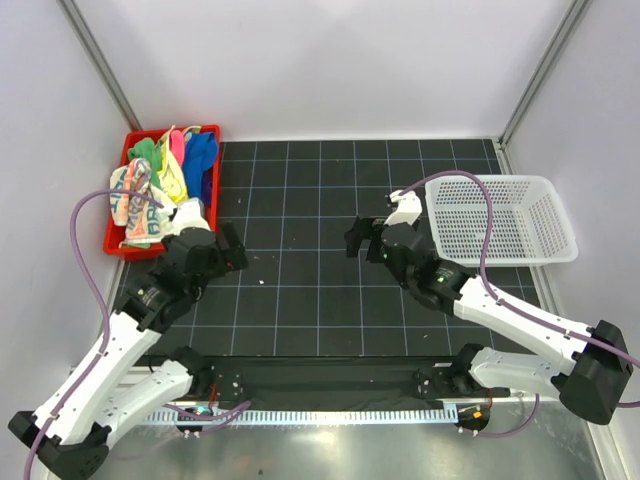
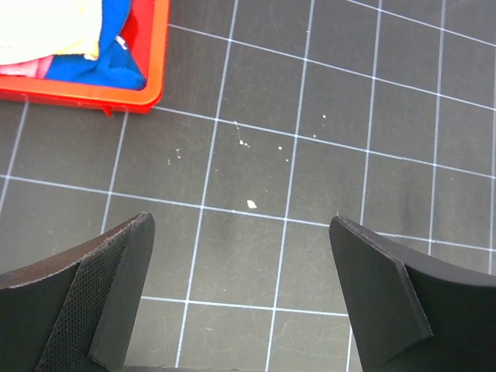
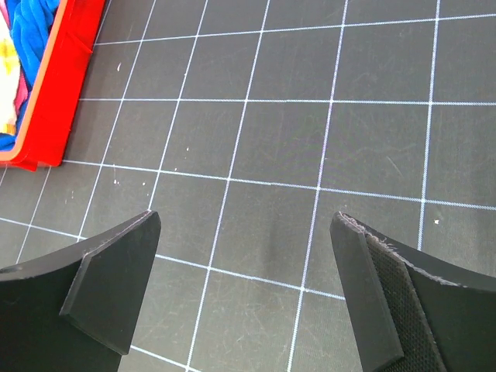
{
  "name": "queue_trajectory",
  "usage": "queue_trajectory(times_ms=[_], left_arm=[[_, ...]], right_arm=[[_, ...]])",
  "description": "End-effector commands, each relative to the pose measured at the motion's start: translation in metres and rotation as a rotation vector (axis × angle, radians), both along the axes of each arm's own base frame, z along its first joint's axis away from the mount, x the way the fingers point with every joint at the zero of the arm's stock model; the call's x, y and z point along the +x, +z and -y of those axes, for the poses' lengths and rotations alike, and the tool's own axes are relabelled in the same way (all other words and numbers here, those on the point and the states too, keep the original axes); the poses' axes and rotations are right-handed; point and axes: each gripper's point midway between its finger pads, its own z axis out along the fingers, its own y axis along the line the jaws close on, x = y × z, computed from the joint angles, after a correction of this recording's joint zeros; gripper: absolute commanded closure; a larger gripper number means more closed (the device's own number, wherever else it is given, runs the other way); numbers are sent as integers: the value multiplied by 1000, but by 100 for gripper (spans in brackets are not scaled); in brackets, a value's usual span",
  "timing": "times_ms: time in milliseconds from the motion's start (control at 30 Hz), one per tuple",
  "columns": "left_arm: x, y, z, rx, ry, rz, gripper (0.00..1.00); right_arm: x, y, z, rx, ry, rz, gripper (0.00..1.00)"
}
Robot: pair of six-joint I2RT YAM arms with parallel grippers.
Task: Fold and stack the towels
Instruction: Grab crumpled towel
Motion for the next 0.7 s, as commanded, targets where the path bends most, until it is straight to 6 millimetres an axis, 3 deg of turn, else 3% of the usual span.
queue_trajectory(times_ms=[0,200,333,367,433,467,567,667], left_arm=[[8,23,-6,-9,59,64,0],[20,27,-21,61,169,57,0],[44,43,-36,83,294,61,1],[52,45,-51,76,355,52,3],[72,41,-58,45,394,27,8],[80,41,-78,29,461,28,13],[106,32,-109,26,572,24,19],[133,14,-130,29,633,0,25]], right_arm=[[6,18,2,32,-29,43,0],[6,15,5,5,-37,27,0],[7,15,9,-19,-58,17,0],[7,15,9,-22,-61,16,0],[6,14,11,-30,-65,6,0],[5,13,11,-34,-63,1,0],[1,17,12,-17,-51,5,0],[-2,19,13,0,-40,12,0]])
